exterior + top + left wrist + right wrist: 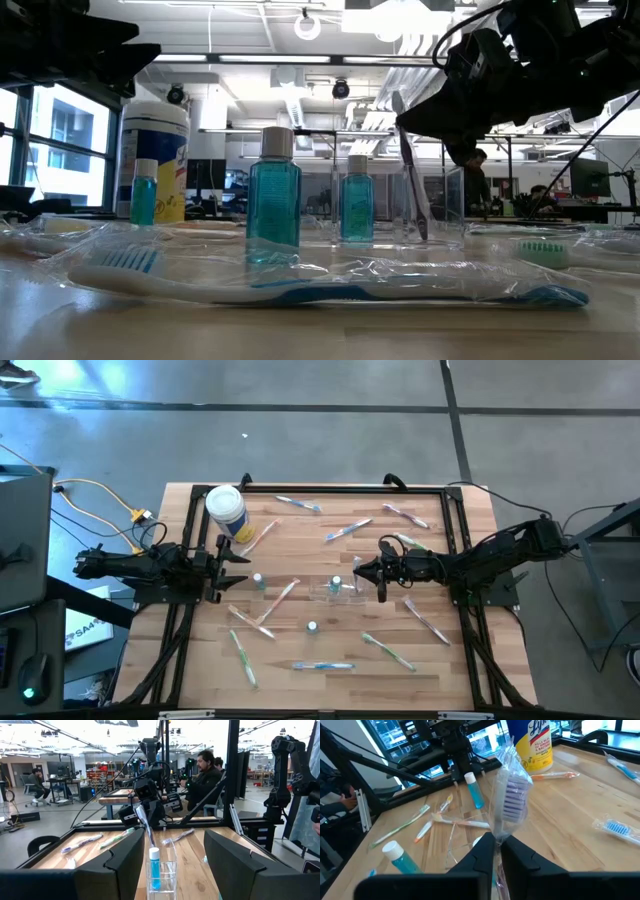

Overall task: Pick & Place toothbrushing station
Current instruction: Put the middle purple toothbrush into the transparent organizer, then put the bottom purple toothbrush into the transparent organizer

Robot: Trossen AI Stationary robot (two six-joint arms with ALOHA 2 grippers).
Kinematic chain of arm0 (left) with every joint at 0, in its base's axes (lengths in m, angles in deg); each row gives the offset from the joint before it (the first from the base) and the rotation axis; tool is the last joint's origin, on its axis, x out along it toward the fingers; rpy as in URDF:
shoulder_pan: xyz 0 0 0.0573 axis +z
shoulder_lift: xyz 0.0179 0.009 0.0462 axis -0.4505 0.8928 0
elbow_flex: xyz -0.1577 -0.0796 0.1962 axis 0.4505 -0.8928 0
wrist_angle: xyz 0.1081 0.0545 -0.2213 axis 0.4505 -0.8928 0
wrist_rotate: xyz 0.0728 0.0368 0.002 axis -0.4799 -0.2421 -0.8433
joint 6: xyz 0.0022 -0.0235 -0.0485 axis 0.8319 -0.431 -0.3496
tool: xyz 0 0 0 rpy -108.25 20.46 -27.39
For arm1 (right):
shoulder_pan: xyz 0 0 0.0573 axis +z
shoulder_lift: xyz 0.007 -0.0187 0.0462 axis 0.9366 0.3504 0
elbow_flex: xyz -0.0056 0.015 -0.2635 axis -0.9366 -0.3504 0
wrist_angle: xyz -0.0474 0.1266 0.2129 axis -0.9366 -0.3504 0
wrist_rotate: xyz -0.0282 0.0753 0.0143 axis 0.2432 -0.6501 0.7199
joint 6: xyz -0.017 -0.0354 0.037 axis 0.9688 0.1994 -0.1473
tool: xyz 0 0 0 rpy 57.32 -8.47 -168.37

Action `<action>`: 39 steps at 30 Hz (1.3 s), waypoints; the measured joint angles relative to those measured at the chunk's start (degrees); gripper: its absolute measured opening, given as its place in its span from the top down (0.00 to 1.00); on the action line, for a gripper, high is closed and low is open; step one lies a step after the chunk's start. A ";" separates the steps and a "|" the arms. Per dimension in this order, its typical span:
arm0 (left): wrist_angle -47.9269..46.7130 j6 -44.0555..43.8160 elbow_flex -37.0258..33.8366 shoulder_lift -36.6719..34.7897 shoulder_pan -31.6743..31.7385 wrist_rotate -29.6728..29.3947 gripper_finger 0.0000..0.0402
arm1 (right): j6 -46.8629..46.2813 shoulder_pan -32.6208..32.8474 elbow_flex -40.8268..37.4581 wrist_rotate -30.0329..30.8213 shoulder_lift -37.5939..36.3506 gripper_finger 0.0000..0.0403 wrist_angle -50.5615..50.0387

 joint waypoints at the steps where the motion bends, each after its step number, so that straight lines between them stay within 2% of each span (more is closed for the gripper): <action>1: -0.30 -0.02 0.00 0.00 0.00 0.00 0.48 | 0.01 0.04 -0.08 -0.06 0.03 0.92 -0.57; 5: -0.43 -0.01 0.00 0.00 0.00 0.00 0.48 | 0.85 0.04 -0.17 -0.16 0.17 0.87 -1.15; 15: -0.47 0.00 0.00 0.00 0.00 0.00 0.48 | 1.49 0.08 -0.17 -0.43 0.15 0.84 -0.78; 19: -0.47 -0.02 0.00 0.00 0.00 0.00 0.48 | 1.49 0.08 -0.17 -0.38 0.13 0.76 -0.77; 30: -0.45 0.00 0.00 0.00 -0.02 0.00 0.48 | 1.32 0.08 -0.17 -0.25 0.09 0.48 -0.60; 36: -0.45 0.00 0.00 0.00 0.00 0.00 0.48 | 1.93 0.08 -0.17 -0.48 -1.26 0.43 -0.76; 39: -0.45 0.00 0.00 0.00 0.00 -0.02 0.48 | 2.88 0.08 -0.17 -2.98 -3.41 0.43 -1.76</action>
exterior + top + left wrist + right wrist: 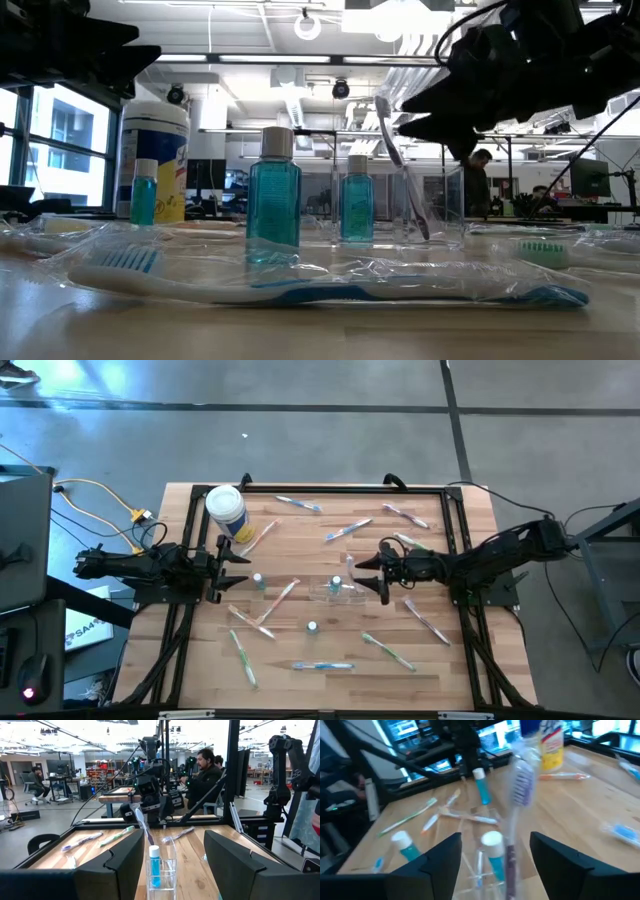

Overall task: Pick & Place toothbrushing station
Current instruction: Put the bottom purple toothbrush into the transparent organizer

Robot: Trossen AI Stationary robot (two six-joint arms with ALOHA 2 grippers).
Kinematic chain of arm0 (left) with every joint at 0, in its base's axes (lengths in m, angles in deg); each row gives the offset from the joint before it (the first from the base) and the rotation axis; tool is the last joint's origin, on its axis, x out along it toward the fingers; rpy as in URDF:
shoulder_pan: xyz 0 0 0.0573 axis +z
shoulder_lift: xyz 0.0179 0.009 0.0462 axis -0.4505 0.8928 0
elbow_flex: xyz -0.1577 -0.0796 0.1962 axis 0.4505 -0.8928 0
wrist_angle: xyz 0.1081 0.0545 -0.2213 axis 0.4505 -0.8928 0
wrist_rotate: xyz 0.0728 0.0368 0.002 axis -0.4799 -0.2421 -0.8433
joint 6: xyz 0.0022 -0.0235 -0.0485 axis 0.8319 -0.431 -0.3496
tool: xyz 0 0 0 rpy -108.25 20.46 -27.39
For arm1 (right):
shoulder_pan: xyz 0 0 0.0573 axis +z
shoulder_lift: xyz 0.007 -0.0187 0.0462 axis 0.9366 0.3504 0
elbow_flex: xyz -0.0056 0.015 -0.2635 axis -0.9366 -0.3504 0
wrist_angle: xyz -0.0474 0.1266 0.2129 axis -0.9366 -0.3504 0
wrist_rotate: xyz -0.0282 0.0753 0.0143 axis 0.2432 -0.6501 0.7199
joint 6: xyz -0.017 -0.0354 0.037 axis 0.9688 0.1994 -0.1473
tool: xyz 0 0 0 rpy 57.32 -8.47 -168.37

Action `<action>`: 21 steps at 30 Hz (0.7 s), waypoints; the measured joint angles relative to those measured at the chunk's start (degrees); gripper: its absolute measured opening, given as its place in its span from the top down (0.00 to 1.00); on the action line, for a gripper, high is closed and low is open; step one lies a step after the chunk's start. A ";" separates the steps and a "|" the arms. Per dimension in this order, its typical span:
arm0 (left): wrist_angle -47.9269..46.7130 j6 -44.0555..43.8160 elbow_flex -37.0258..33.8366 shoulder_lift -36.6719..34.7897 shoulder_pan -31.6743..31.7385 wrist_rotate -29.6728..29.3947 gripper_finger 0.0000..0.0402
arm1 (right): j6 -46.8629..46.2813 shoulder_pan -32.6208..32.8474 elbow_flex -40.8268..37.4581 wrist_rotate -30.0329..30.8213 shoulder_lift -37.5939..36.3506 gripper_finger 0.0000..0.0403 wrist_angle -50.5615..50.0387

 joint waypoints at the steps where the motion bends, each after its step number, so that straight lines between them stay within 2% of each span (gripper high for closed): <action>1: 0.00 0.00 0.00 0.00 -0.02 0.00 0.48 | 0.07 0.00 0.00 -0.85 -1.41 0.43 -1.33; 6: -0.01 0.00 0.00 0.00 -0.01 0.00 0.48 | 0.13 0.11 -0.01 -2.50 -9.59 0.43 -11.36; 8: -0.11 0.00 0.00 0.00 0.00 0.00 0.48 | -0.18 0.09 0.00 -5.13 -13.42 0.43 -15.33; 15: -0.27 0.00 0.00 0.00 -0.01 0.00 0.48 | -9.06 1.33 0.02 -18.78 -25.24 0.43 -28.32; 19: -0.26 0.00 0.00 0.00 -0.02 0.00 0.48 | -10.05 4.27 0.00 -30.15 -30.04 0.43 -28.82; 21: -0.24 0.00 0.00 0.00 -0.02 0.00 0.48 | -12.76 5.73 0.00 -33.52 -32.79 0.43 -28.75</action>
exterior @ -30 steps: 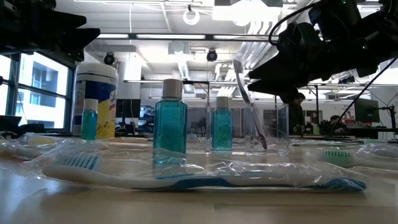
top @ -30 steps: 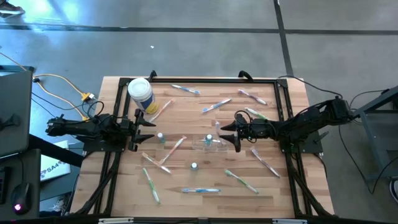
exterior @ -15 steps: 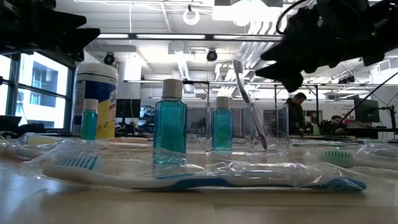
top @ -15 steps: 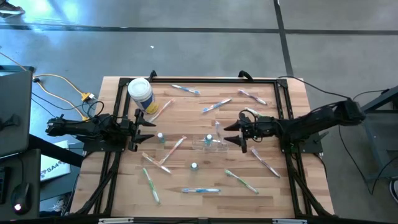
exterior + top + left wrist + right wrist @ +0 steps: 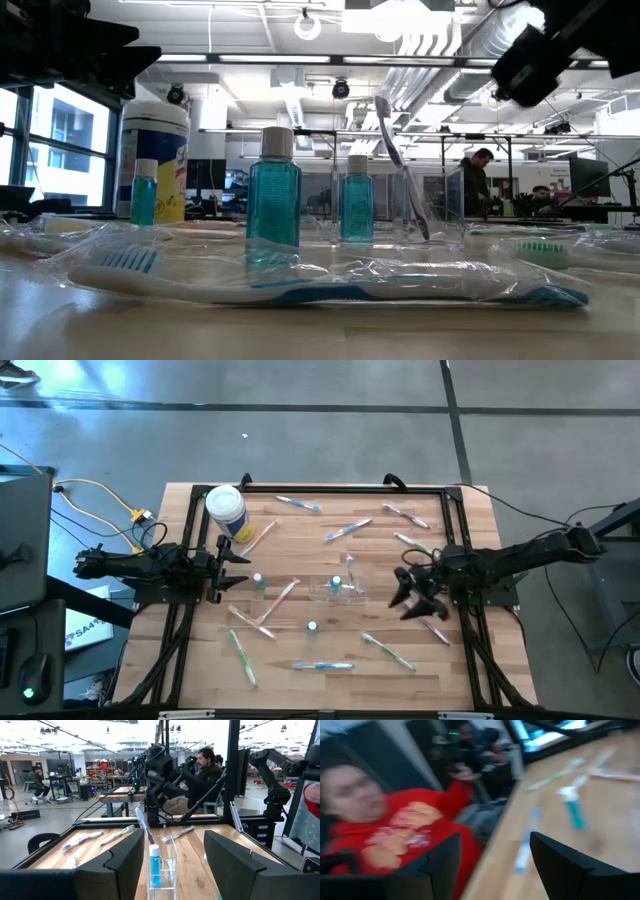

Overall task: Pick & Place toothbrushing station
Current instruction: Put the bottom purple toothbrush into the transparent organizer

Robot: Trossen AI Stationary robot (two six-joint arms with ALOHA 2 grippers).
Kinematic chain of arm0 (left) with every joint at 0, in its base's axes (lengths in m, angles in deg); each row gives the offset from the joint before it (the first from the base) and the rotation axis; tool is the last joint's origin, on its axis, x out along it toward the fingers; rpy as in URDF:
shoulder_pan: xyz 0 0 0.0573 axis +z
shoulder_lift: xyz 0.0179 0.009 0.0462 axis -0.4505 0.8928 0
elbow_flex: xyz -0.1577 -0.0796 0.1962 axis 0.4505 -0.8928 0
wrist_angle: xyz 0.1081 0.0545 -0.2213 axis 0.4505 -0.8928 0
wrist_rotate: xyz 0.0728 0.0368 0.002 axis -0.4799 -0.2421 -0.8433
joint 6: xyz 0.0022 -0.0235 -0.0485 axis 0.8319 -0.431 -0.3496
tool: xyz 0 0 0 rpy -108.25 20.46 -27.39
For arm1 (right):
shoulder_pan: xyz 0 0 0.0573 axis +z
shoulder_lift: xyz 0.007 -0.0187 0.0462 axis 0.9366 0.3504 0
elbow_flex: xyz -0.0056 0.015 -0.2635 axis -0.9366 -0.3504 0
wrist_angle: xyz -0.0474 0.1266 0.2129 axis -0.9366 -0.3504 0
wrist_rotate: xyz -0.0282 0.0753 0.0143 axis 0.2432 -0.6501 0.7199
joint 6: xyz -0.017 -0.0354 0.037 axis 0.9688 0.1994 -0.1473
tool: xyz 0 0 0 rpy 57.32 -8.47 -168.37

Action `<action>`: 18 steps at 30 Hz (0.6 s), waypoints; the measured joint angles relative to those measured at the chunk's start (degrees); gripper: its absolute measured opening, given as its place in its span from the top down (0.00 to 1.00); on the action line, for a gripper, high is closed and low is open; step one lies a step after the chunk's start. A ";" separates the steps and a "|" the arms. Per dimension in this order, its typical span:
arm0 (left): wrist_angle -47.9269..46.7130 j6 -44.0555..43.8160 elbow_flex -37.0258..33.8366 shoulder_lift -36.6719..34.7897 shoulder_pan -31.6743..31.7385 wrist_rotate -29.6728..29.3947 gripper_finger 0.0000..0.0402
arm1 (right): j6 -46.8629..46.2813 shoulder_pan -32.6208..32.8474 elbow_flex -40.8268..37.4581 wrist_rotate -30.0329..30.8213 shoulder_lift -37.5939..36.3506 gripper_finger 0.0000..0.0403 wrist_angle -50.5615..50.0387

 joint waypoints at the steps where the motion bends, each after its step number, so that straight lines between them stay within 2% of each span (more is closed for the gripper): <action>1: 0.00 0.00 0.00 0.00 0.01 0.00 0.48 | -1.65 0.63 0.00 -0.81 -1.22 0.43 0.04; 5: 0.00 0.00 0.00 0.00 0.02 -0.02 0.48 | -7.81 2.62 0.00 1.12 -5.81 0.43 -0.66; 7: 0.00 0.00 0.00 0.00 0.00 -0.02 0.48 | -10.45 3.39 0.85 2.60 -8.11 0.43 -4.54; 11: 0.12 0.00 0.00 0.00 0.02 -0.43 0.48 | -8.48 5.25 6.99 8.86 -9.91 0.44 -20.49; 15: 0.26 0.00 0.00 -0.02 0.01 -0.61 0.48 | -6.67 7.90 15.48 18.85 -9.40 0.48 -38.73; 18: 0.25 0.00 0.00 -0.02 0.02 -0.61 0.48 | -8.81 9.85 20.35 25.23 -7.63 0.52 -50.95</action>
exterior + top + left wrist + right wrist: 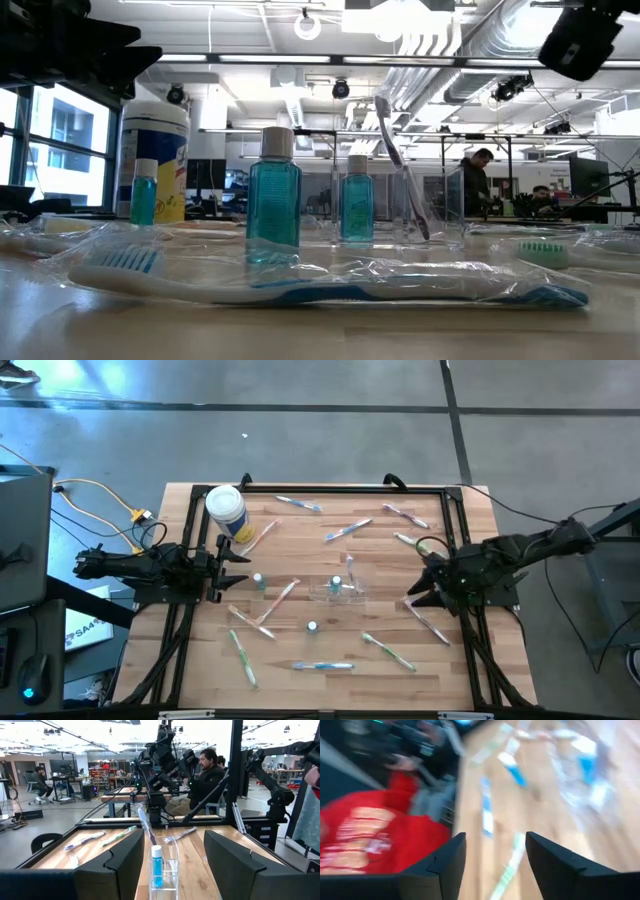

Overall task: Pick & Place toothbrushing station
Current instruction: Put the bottom purple toothbrush into the transparent organizer

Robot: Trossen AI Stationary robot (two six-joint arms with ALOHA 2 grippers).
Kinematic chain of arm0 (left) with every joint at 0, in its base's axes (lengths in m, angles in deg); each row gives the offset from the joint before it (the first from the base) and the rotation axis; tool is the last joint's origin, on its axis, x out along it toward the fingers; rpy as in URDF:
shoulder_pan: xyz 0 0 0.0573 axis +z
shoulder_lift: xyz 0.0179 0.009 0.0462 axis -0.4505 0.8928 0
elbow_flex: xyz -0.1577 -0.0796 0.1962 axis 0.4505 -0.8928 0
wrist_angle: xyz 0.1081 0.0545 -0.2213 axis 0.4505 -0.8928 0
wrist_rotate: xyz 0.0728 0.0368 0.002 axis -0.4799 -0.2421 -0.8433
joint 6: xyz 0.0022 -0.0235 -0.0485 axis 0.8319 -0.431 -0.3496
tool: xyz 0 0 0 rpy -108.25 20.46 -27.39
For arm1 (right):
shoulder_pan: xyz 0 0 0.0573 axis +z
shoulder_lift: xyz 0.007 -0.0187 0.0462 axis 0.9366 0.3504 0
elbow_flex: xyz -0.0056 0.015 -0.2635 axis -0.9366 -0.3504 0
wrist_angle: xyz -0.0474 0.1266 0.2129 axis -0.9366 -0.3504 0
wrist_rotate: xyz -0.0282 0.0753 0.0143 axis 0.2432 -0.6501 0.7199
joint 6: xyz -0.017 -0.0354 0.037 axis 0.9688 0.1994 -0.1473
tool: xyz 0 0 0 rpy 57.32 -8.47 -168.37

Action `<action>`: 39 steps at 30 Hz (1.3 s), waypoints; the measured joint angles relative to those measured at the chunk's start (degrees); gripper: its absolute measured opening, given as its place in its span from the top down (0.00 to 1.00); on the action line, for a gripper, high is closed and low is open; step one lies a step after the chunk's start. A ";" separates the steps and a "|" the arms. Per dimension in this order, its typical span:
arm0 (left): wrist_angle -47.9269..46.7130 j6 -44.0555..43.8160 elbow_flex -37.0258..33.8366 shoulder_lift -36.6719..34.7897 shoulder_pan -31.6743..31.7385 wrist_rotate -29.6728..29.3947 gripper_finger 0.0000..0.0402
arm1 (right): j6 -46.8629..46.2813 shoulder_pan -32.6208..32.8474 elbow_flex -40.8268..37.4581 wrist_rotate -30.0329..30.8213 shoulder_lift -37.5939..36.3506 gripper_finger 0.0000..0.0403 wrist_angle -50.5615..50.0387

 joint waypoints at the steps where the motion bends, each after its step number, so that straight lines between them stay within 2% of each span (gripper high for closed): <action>1: -0.01 0.00 0.00 0.00 -0.01 0.00 0.48 | -0.86 0.53 1.19 1.53 0.61 0.53 -3.08; 5: -0.25 0.06 0.00 0.00 -0.01 0.00 0.48 | -6.81 2.05 3.72 3.30 2.46 0.57 -10.90; 12: -0.27 0.24 0.00 0.00 0.00 0.02 0.48 | -23.11 4.10 3.60 0.13 6.21 0.61 -23.36; 22: -2.31 -0.29 0.00 0.02 -0.02 0.07 0.48 | -27.65 4.05 3.48 1.97 12.71 0.62 -24.06; 31: -2.85 -1.44 0.00 0.00 -0.01 0.26 0.48 | -33.86 4.05 3.34 4.15 23.04 0.62 -25.74; 39: -2.87 -1.49 0.00 0.01 -0.01 0.26 0.48 | -27.30 4.05 3.34 5.21 32.52 0.62 -25.39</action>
